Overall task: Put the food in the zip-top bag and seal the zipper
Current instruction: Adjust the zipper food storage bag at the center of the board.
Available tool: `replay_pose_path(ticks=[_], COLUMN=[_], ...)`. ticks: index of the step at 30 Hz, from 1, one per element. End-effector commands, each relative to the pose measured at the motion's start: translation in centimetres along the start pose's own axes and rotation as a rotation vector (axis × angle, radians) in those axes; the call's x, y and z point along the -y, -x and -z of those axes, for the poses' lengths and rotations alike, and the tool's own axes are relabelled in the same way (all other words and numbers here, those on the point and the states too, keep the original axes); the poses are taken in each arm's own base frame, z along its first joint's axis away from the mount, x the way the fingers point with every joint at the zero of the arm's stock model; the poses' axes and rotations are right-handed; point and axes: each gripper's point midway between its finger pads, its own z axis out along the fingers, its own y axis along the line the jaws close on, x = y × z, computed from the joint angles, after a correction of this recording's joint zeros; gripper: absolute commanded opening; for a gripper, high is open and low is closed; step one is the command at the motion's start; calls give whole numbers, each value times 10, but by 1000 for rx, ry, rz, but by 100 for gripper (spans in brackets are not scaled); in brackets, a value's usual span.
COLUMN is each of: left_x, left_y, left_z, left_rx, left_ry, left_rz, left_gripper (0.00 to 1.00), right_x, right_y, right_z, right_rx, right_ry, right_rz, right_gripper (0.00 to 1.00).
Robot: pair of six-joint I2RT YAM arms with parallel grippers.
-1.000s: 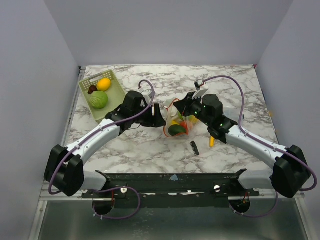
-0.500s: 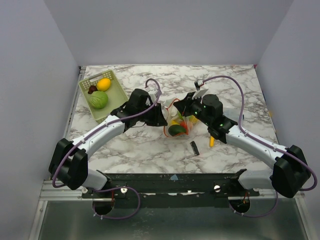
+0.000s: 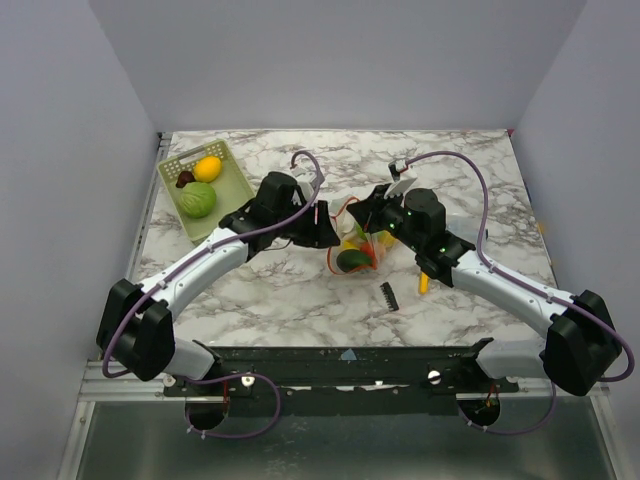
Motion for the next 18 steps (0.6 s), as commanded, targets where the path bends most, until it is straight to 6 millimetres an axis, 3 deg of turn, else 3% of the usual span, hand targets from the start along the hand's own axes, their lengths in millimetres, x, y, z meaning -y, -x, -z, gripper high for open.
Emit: replay_pose_path(ticks=[1,5,8,13,18], left_x=[-15,-13,-10,10,59], left_y=[-23,-30,-28,3,41], left_z=[-7,-20,-25,-8,23], left_rx=[-24,-49,-71,-28,41], left_ry=[44,23,20,1,-118], left_rz=[54,78,65,-16,-57], left_gripper=[55,53,40,1,0], right_x=[-3,-3,-3,2,20], right_y=[7,7,7,12,17], right_z=[1,1,1,3,7], right_rx=[38,39,37,56,86], right_ry=[8,8,8,-24,-127], right_rz=[1,0,2,4,-9], right_gripper=[1,1,1,1,1])
